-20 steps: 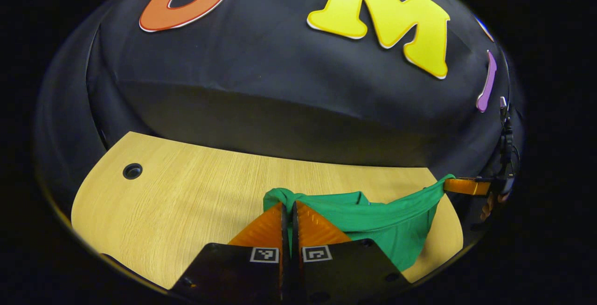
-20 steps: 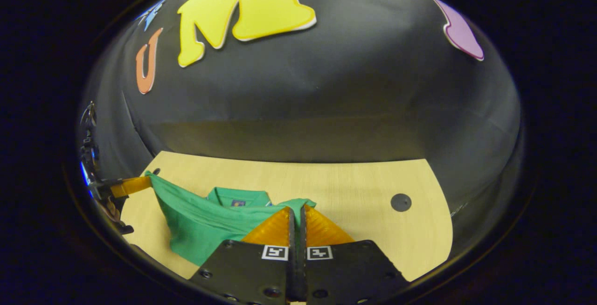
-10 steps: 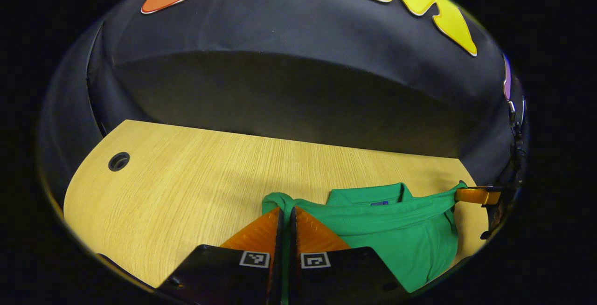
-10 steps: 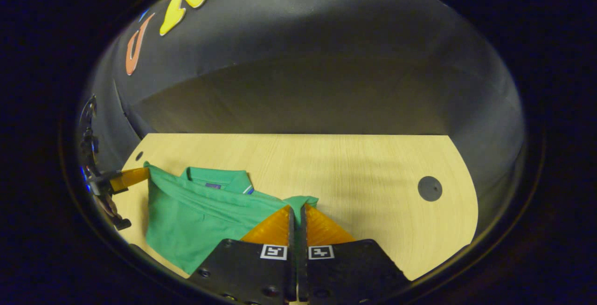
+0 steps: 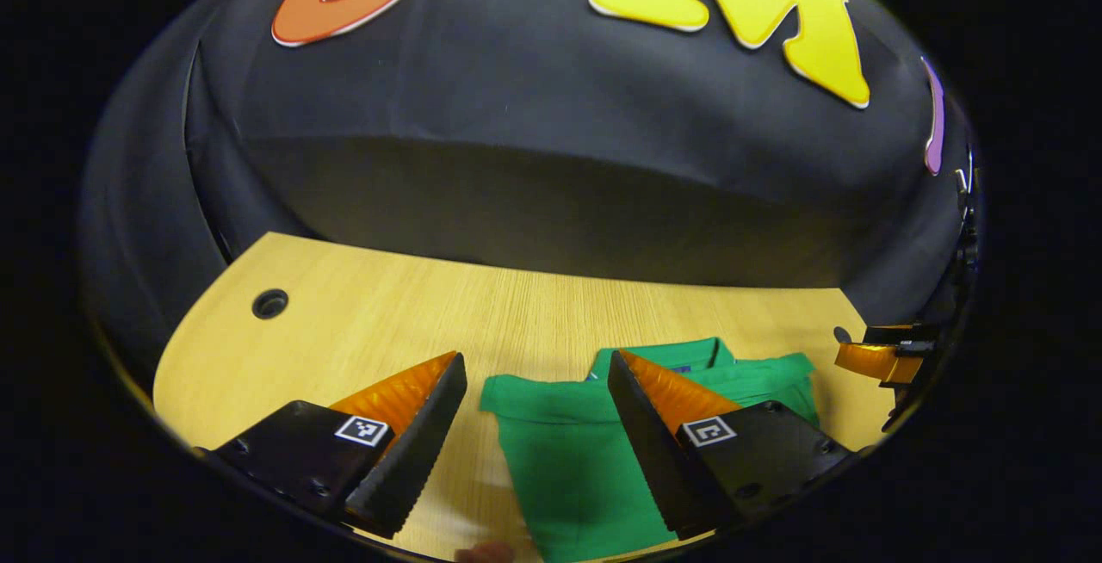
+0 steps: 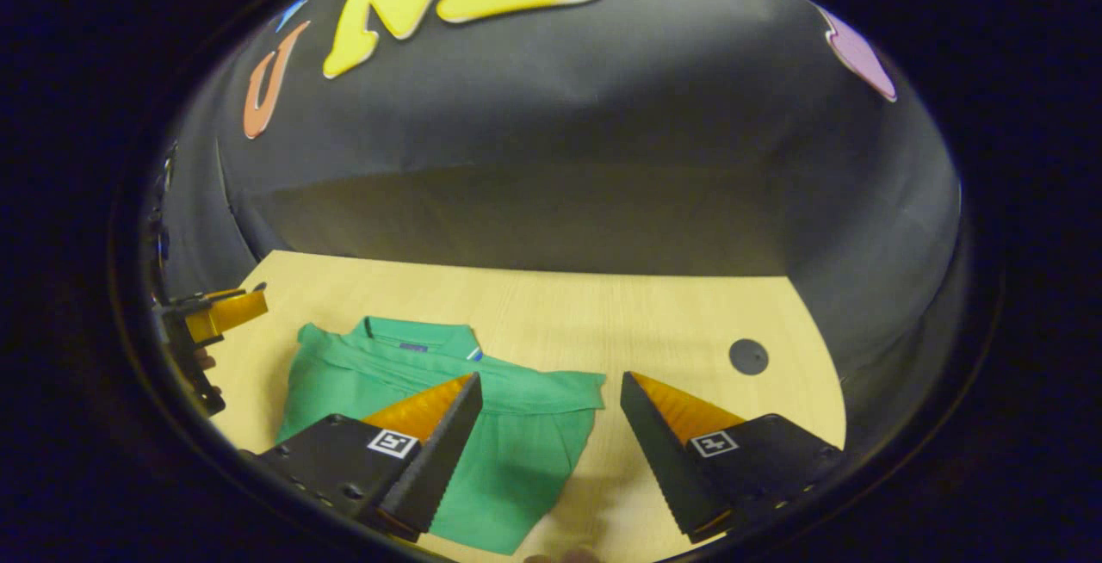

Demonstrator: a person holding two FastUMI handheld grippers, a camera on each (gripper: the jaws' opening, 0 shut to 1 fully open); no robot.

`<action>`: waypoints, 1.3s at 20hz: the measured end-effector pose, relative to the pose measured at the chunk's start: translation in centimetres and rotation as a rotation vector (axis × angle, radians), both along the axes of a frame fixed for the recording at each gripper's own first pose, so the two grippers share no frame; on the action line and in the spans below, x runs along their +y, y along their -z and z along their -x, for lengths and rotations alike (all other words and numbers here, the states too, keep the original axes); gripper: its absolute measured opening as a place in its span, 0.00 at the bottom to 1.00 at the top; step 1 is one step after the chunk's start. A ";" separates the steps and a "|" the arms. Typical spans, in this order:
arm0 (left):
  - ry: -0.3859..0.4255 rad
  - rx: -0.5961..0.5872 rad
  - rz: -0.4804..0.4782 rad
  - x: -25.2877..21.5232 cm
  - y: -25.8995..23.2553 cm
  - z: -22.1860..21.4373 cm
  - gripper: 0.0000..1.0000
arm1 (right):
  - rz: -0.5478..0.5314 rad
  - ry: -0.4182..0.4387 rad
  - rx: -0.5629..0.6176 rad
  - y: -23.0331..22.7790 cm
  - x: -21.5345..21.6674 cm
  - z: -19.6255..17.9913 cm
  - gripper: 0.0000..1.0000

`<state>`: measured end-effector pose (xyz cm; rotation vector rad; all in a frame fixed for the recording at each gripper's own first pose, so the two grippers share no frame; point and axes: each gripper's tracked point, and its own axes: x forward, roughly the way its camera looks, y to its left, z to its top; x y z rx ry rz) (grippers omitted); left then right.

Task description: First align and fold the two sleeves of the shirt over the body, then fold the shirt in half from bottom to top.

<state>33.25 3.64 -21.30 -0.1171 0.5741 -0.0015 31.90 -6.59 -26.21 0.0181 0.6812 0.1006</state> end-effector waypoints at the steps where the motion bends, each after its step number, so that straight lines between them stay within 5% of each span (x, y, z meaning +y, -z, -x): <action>1: -0.004 -0.029 -0.009 0.1 -1.7 0.5 1.00 | 0.009 0.004 -0.037 -2.0 0.1 0.7 0.99; 11: 0.004 -0.280 -0.108 -3.1 -21.2 13.5 1.00 | 0.001 0.013 -0.390 -22.1 3.9 15.7 0.98; 19: 0.007 -0.412 -0.169 -4.4 -27.0 24.6 1.00 | 0.039 -0.014 -0.495 -25.6 5.7 29.1 0.97; 26: 0.029 -0.463 -0.149 -6.7 -27.0 28.8 1.00 | 0.019 0.011 -0.550 -25.9 5.6 33.5 0.95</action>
